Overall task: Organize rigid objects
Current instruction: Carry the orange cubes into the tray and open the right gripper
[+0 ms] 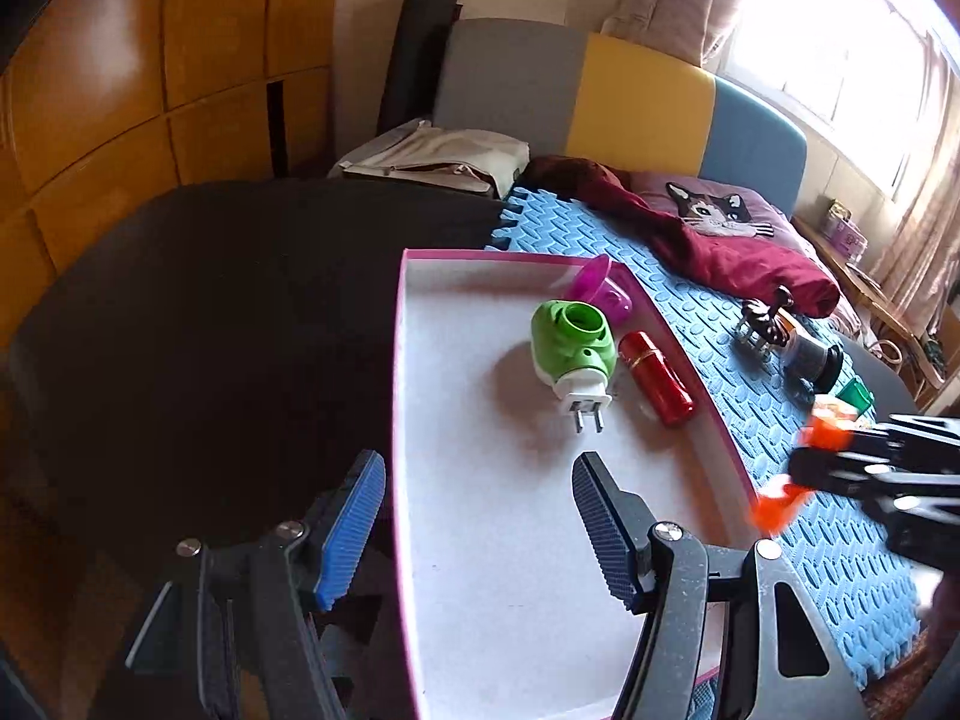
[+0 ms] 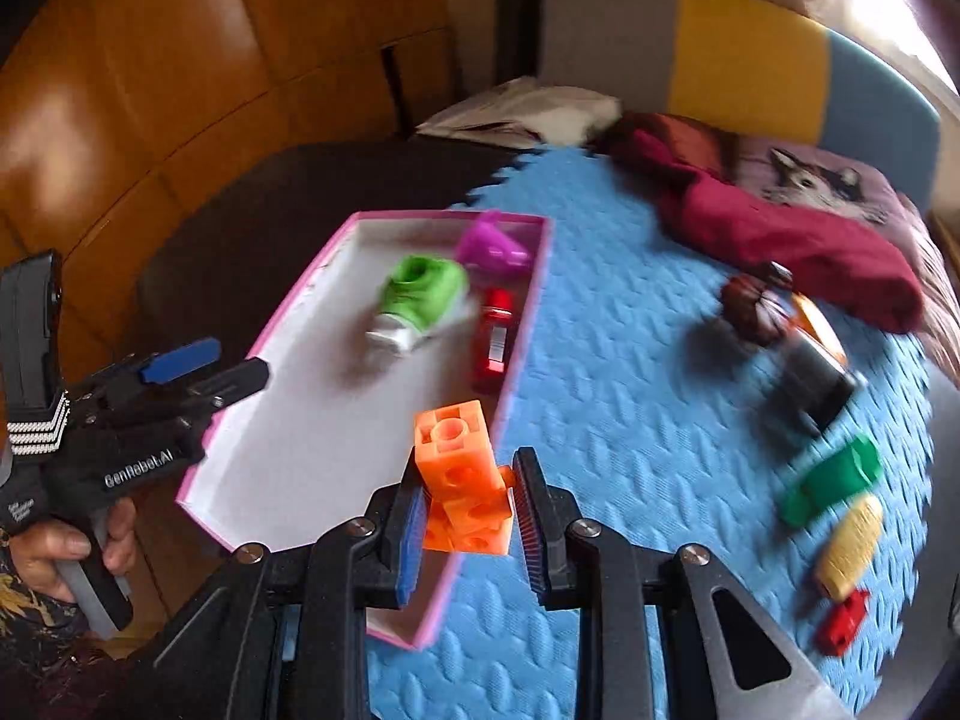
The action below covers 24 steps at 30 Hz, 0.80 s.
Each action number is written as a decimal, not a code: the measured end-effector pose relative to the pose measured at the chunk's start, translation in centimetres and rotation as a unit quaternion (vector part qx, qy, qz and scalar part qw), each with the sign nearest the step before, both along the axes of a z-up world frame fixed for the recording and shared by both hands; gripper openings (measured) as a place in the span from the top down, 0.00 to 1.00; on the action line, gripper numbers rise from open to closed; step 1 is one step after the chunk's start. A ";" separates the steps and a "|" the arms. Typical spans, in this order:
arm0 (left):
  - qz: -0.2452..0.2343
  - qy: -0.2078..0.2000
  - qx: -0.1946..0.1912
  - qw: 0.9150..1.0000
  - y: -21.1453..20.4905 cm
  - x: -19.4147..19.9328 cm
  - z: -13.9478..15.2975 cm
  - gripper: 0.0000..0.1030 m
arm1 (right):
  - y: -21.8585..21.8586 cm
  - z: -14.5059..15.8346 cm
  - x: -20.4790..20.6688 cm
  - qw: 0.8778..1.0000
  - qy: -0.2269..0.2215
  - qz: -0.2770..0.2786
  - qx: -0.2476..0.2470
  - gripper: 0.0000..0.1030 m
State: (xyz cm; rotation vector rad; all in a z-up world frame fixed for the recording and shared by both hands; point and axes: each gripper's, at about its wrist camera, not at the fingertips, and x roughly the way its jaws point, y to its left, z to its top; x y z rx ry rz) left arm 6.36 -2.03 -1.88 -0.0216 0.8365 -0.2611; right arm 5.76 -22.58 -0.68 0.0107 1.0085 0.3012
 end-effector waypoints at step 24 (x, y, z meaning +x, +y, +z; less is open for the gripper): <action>0.014 -0.019 0.021 1.000 0.9 -0.4 0.4 0.28 | 3.2 -3.6 4.8 1.000 0.006 -0.016 0.021 0.71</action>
